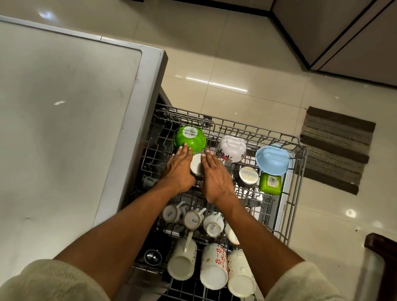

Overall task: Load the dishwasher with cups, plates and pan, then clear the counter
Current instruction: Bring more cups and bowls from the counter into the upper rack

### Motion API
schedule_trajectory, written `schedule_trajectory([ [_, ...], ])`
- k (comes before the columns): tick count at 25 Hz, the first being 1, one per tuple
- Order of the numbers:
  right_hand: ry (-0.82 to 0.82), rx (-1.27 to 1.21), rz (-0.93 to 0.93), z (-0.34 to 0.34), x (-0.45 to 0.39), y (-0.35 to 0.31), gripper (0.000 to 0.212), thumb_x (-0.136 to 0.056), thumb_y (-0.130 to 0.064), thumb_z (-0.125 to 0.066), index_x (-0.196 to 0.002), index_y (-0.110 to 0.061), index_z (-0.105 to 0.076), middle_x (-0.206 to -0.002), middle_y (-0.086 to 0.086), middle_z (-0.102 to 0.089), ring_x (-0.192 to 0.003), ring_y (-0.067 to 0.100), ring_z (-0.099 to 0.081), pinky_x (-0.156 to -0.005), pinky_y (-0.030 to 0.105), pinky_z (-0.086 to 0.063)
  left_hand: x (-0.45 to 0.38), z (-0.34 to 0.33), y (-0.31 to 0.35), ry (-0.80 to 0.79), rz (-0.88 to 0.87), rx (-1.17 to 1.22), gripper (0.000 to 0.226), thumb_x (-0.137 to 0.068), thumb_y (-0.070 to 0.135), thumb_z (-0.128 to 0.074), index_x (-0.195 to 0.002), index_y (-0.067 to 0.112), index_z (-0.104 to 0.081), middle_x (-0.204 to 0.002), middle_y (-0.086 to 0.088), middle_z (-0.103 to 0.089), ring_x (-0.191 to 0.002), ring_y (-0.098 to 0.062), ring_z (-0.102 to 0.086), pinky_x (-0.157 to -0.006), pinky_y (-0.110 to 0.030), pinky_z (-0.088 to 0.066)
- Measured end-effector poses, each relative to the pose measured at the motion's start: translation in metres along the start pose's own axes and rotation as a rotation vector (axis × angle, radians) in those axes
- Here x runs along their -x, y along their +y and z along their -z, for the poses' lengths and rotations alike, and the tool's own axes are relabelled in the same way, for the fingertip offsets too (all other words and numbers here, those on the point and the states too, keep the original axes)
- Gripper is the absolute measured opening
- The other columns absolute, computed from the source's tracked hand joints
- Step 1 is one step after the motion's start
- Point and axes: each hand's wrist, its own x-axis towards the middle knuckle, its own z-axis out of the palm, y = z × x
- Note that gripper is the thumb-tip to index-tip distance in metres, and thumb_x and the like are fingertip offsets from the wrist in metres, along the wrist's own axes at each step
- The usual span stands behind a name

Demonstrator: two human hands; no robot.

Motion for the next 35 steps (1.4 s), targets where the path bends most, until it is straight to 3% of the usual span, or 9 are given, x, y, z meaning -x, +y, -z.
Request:
schedule_trajectory([
  [3,0.002,-0.012,-0.016,-0.001,0.020,0.003,0.081,-0.095,-0.016,-0.052,-0.161,-0.009,-0.006,-0.168,0.011,-0.003,-0.156,0.024,-0.004,-0.126,0.034,-0.002,0.022,-0.015,0.005,-0.016,-0.002,-0.013,0.096,-0.082,0.007,-0.063,-0.158,0.008,-0.005,-0.166,-0.011,0.005,-0.154,-0.022,0.002,-0.125,-0.038,-0.008],
  [11,-0.021,0.000,-0.069,-0.008,0.088,0.011,0.079,-0.097,-0.026,-0.046,-0.160,-0.007,-0.003,-0.168,0.014,0.002,-0.156,0.026,0.001,-0.127,0.036,-0.001,0.080,-0.062,0.027,-0.098,0.007,0.004,0.093,-0.087,0.011,-0.059,-0.158,0.012,0.001,-0.166,-0.006,0.013,-0.153,-0.020,0.009,-0.125,-0.040,-0.003],
  [15,-0.033,0.014,-0.066,-0.012,0.116,0.009,0.074,-0.098,-0.026,-0.039,-0.160,-0.006,-0.002,-0.168,0.015,0.004,-0.156,0.025,0.004,-0.127,0.038,-0.001,0.110,-0.078,0.030,-0.052,-0.004,0.022,0.094,-0.089,0.016,-0.059,-0.158,0.014,0.005,-0.166,-0.005,0.014,-0.153,-0.019,0.010,-0.125,-0.039,0.000],
  [19,-0.041,0.029,-0.020,-0.011,0.139,-0.002,0.078,-0.099,-0.035,-0.043,-0.160,-0.005,-0.005,-0.168,0.015,0.002,-0.156,0.026,0.002,-0.127,0.038,-0.003,0.141,-0.086,0.036,-0.003,-0.003,0.044,0.093,-0.093,0.024,-0.060,-0.158,0.012,0.005,-0.166,-0.005,0.012,-0.153,-0.019,0.009,-0.125,-0.039,-0.005],
  [27,-0.024,0.097,0.078,-0.036,0.184,-0.032,0.072,-0.103,-0.033,-0.041,-0.160,-0.007,-0.004,-0.168,0.012,0.002,-0.156,0.025,0.004,-0.127,0.038,-0.002,0.205,-0.109,0.030,0.114,-0.003,0.087,0.083,-0.097,0.035,-0.048,-0.158,0.010,0.001,-0.166,-0.010,0.005,-0.153,-0.020,0.005,-0.125,-0.038,-0.003],
  [35,0.047,0.166,0.229,-0.048,0.260,-0.085,0.073,-0.100,-0.027,-0.041,-0.161,-0.007,-0.005,-0.168,0.012,0.000,-0.156,0.023,0.003,-0.125,0.033,0.006,0.307,-0.137,0.010,0.251,0.096,0.111,0.092,-0.087,0.023,-0.055,-0.158,0.009,0.002,-0.166,-0.009,0.006,-0.153,-0.020,0.005,-0.125,-0.038,-0.006],
])
